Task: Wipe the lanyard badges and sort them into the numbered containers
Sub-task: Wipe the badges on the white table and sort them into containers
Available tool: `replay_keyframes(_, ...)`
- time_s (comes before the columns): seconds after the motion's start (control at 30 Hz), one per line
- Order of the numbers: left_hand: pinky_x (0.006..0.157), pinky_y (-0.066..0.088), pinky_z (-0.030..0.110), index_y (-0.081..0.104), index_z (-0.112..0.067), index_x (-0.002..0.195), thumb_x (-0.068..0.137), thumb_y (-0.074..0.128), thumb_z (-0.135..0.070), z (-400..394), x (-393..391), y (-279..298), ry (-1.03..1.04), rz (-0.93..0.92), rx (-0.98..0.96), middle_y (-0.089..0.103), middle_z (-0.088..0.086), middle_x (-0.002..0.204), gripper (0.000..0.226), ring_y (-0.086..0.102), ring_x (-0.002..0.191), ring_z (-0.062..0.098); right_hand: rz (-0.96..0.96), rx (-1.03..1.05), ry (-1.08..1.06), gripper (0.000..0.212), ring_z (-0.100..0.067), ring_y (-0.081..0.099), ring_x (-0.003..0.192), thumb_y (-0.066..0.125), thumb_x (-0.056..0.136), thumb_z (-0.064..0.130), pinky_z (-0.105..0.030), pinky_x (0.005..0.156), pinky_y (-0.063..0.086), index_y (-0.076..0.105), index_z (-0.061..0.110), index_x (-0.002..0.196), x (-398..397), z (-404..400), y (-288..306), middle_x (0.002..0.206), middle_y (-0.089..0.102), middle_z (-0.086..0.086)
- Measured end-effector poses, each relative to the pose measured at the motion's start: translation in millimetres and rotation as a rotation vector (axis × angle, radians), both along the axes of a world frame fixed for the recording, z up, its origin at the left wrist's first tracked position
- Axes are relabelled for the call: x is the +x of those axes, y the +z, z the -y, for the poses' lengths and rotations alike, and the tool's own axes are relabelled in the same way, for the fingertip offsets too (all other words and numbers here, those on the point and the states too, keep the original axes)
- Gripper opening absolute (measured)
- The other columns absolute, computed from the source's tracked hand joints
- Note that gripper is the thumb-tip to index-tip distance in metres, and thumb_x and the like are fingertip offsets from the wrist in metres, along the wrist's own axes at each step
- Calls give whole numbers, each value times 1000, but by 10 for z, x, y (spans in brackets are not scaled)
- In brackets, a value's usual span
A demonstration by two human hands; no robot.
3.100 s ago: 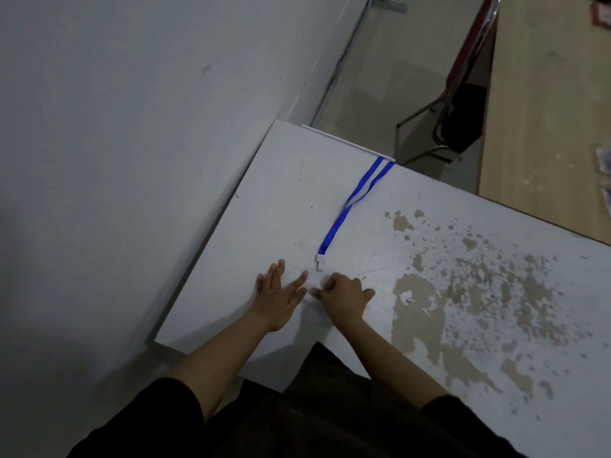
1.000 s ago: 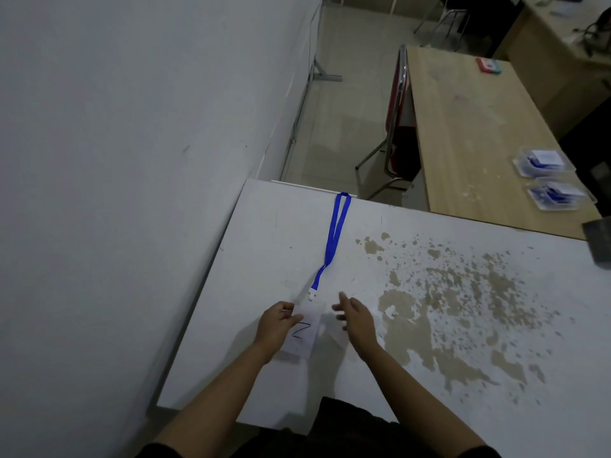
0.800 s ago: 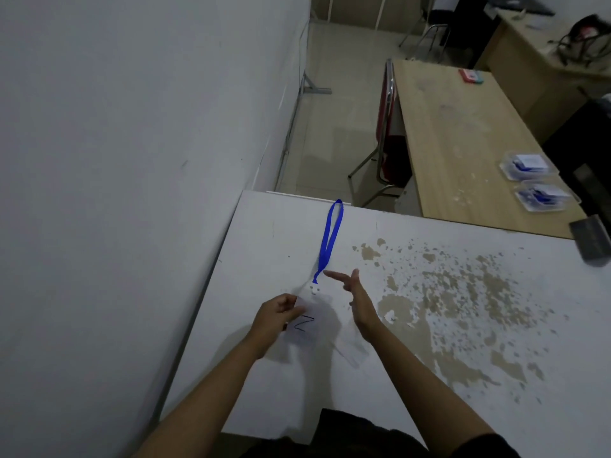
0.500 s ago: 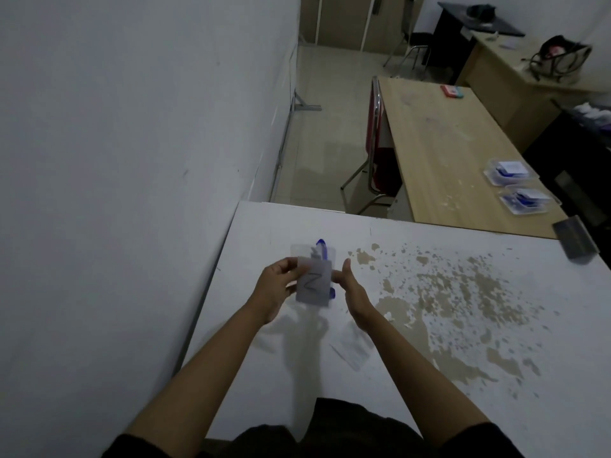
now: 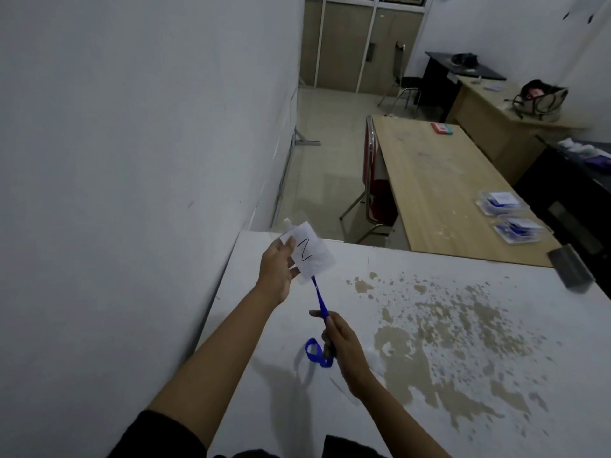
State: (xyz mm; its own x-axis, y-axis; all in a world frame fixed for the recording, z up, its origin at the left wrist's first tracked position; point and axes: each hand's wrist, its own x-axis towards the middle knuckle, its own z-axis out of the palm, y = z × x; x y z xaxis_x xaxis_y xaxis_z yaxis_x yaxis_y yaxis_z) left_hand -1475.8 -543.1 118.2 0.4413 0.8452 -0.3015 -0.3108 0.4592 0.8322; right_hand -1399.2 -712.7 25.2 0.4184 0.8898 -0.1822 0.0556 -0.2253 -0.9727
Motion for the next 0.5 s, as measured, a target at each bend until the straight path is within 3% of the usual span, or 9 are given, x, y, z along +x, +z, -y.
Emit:
replay_keyframes(0.1,73,55,36,57,-15,126,98,53,-20,-82,9,35,37,6,-2,64,7,116,28,61,102,28,-1,-22,68,33,-9,41,55,35,106,27,-20,55,40,64,30,122,20,116,-40,64,45,0)
replay_keyframes(0.2,72,54,33,58,-16,118,97,56,-22,-144,9,37,47,-86,46,64,6,109,22,59,98,26,44,-106,138,32,-7,41,59,39,105,21,-18,57,36,65,29,123,91,209,-97,64,49,8)
replay_keyframes(0.33,72,49,31,58,-11,115,96,58,-24,-123,-27,-26,-127,-274,87,63,8,105,23,56,99,27,152,-233,214,29,-2,39,51,45,103,21,-15,52,32,69,27,119,356,267,-86,71,52,3)
replay_keyframes(0.37,71,49,30,58,-11,115,95,59,-25,-99,-43,-39,-207,-307,91,63,7,103,24,55,98,26,219,-263,223,28,0,45,53,47,103,22,-13,55,35,70,28,117,456,258,-61,75,56,5)
replay_keyframes(0.43,74,47,32,58,-11,115,95,58,-28,-53,-76,-75,-362,-420,153,62,7,104,26,55,98,25,392,-313,244,26,0,56,75,49,101,24,-15,72,43,70,28,116,672,212,9,92,64,3)
replay_keyframes(0.5,79,44,34,57,-11,110,95,57,-30,-9,-101,-115,-472,-521,245,60,7,105,24,54,97,24,553,-335,264,24,-10,56,89,52,100,25,-20,81,42,70,26,116,861,137,122,101,62,-2)
